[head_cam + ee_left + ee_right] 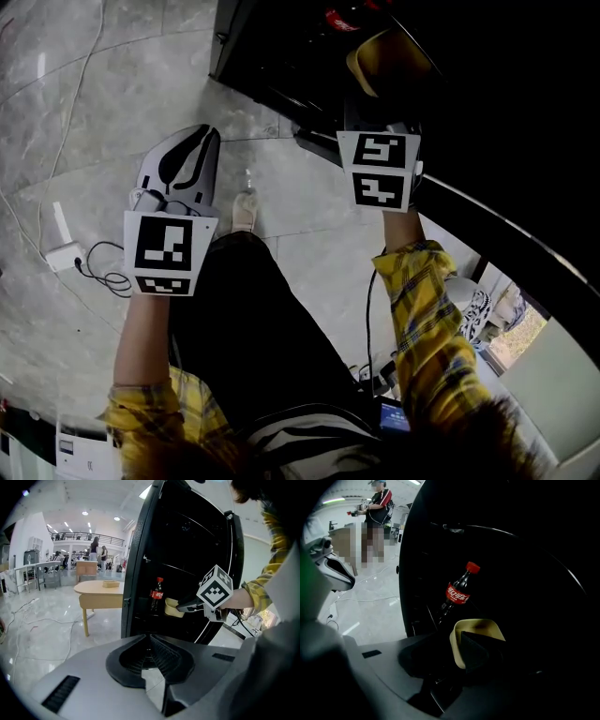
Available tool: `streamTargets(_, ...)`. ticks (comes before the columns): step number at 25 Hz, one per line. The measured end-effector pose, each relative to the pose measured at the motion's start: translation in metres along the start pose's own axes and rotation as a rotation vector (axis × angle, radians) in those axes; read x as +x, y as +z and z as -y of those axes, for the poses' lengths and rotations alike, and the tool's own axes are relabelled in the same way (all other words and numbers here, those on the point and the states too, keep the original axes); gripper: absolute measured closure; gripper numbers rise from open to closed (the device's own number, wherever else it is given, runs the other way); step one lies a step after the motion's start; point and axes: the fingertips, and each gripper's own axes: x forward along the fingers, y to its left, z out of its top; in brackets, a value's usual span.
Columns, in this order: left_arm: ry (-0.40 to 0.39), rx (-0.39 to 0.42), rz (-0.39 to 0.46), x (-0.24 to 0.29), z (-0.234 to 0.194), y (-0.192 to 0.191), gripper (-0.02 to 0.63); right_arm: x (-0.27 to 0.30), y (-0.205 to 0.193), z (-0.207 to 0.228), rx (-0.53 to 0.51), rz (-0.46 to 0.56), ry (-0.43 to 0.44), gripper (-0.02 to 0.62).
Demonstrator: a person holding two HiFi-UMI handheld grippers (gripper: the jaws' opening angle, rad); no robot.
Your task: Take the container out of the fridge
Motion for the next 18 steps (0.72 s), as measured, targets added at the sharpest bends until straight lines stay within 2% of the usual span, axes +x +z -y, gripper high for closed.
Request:
streamTargets(16,0.026,-0.015,-0.001,0.015,-0.003,-0.006,0.575,0.041,-0.019,0.011,-0.075,-0.077,-0.007,0.479)
streamTargets(18,0.025,-0.013,-0.004,0.016,-0.002,-0.007,0.575,0.043,-0.02,0.01,-0.089,-0.085,-0.001,0.497)
